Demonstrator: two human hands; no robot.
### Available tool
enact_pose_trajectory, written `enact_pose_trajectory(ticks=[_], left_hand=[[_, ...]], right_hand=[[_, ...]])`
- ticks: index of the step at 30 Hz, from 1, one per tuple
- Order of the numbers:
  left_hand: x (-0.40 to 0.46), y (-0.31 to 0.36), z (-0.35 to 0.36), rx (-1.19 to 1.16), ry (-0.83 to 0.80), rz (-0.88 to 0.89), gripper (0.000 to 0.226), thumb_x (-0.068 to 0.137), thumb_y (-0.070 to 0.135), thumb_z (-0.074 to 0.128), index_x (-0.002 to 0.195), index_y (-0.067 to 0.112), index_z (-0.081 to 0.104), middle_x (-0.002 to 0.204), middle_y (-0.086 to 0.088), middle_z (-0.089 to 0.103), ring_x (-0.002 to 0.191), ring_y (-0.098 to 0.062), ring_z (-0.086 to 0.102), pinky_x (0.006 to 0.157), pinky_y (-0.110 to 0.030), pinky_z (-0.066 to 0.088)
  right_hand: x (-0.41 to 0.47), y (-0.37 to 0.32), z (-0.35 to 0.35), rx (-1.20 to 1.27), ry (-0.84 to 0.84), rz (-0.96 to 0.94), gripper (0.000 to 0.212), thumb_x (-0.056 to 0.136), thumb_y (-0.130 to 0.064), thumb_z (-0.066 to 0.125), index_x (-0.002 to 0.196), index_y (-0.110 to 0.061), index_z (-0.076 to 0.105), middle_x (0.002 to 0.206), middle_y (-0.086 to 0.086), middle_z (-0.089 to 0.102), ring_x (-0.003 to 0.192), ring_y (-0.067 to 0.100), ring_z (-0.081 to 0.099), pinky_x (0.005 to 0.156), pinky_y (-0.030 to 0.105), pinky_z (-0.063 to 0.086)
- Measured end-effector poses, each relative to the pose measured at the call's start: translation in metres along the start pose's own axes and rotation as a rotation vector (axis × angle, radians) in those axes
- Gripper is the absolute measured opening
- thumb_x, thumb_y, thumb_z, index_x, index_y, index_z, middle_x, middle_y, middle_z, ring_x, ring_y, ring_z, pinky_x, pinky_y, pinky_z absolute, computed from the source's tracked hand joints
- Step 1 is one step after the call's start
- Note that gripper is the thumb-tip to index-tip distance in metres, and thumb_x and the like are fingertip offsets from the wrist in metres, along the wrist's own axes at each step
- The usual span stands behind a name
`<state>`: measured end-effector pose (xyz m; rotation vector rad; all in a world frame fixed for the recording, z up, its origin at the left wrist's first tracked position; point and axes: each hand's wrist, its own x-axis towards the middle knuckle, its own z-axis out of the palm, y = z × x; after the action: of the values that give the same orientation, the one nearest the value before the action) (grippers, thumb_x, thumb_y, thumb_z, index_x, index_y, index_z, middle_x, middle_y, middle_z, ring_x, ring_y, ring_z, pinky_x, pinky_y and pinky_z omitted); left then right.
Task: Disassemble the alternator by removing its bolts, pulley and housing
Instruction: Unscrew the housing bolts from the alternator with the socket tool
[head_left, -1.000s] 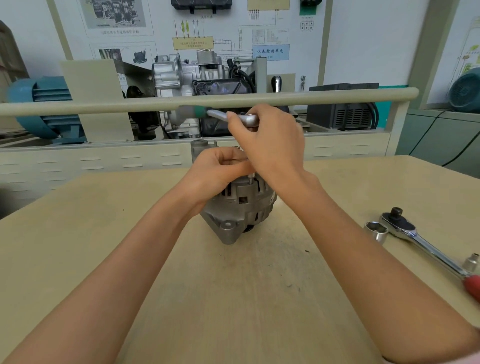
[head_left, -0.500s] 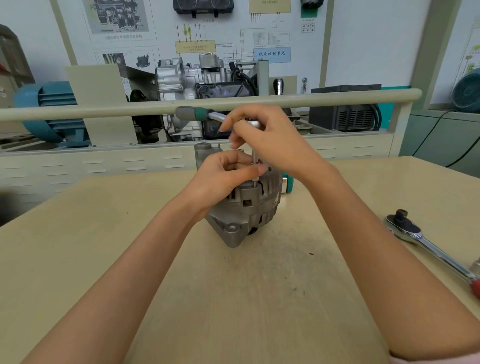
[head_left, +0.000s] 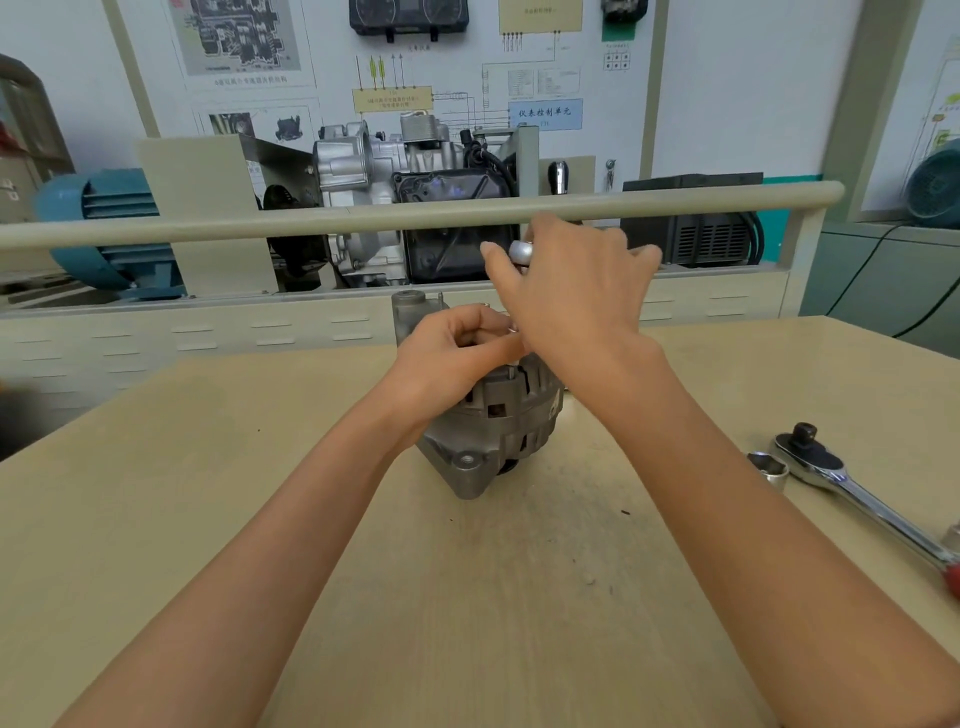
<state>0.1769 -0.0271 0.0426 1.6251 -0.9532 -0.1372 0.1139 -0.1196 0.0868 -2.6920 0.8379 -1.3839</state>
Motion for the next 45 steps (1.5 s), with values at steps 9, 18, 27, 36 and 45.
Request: enact_pose_trajectory(ticks=[9, 18, 27, 36, 45], left_hand=[[0.001, -0.001, 0.0, 0.005, -0.012, 0.003, 0.003, 0.084, 0.015, 0.07, 0.086, 0.014, 0.069, 0.095, -0.022, 0.07, 0.081, -0.015, 0.065, 0.088, -0.034, 0.053], [0.0, -0.002, 0.0, -0.008, 0.009, -0.001, 0.01, 0.086, 0.004, 0.064, 0.086, 0.013, 0.068, 0.098, -0.02, 0.071, 0.082, -0.015, 0.067, 0.09, -0.039, 0.053], [0.0, 0.001, -0.009, -0.046, -0.135, -0.016, 0.012, 0.09, 0.022, 0.064, 0.099, 0.02, 0.07, 0.096, 0.005, 0.075, 0.09, -0.005, 0.07, 0.074, -0.011, 0.051], [0.002, -0.001, -0.012, -0.102, -0.156, -0.023, 0.019, 0.086, 0.015, 0.067, 0.104, 0.012, 0.072, 0.098, 0.001, 0.075, 0.093, -0.007, 0.07, 0.078, -0.012, 0.051], [0.002, -0.001, -0.011, -0.101, -0.107, 0.011, 0.01, 0.084, 0.002, 0.066, 0.091, 0.009, 0.068, 0.083, -0.002, 0.074, 0.077, -0.01, 0.07, 0.072, -0.018, 0.055]], right_hand=[[0.005, 0.005, -0.004, 0.177, -0.038, -0.287, 0.031, 0.099, -0.039, 0.036, 0.088, -0.015, 0.05, 0.073, -0.005, 0.043, 0.083, 0.019, 0.045, 0.098, 0.037, 0.032], [-0.002, -0.009, 0.009, 0.025, 0.126, -0.19, 0.032, 0.099, -0.039, 0.035, 0.102, -0.015, 0.057, 0.09, 0.006, 0.062, 0.091, 0.026, 0.055, 0.088, 0.037, 0.028], [0.003, 0.005, 0.017, 1.175, -0.092, -0.14, 0.038, 0.093, -0.023, 0.045, 0.058, -0.008, 0.05, 0.074, 0.01, 0.066, 0.081, 0.008, 0.057, 0.098, 0.025, 0.033], [0.016, 0.004, 0.024, 1.684, -0.354, -0.032, 0.053, 0.092, -0.019, 0.04, 0.04, -0.019, 0.045, 0.05, -0.002, 0.053, 0.092, 0.013, 0.063, 0.093, 0.027, 0.039], [0.005, -0.016, 0.025, 1.419, -0.036, -0.009, 0.052, 0.095, -0.008, 0.044, 0.045, -0.017, 0.034, 0.047, -0.002, 0.035, 0.054, 0.014, 0.04, 0.06, 0.02, 0.041]])
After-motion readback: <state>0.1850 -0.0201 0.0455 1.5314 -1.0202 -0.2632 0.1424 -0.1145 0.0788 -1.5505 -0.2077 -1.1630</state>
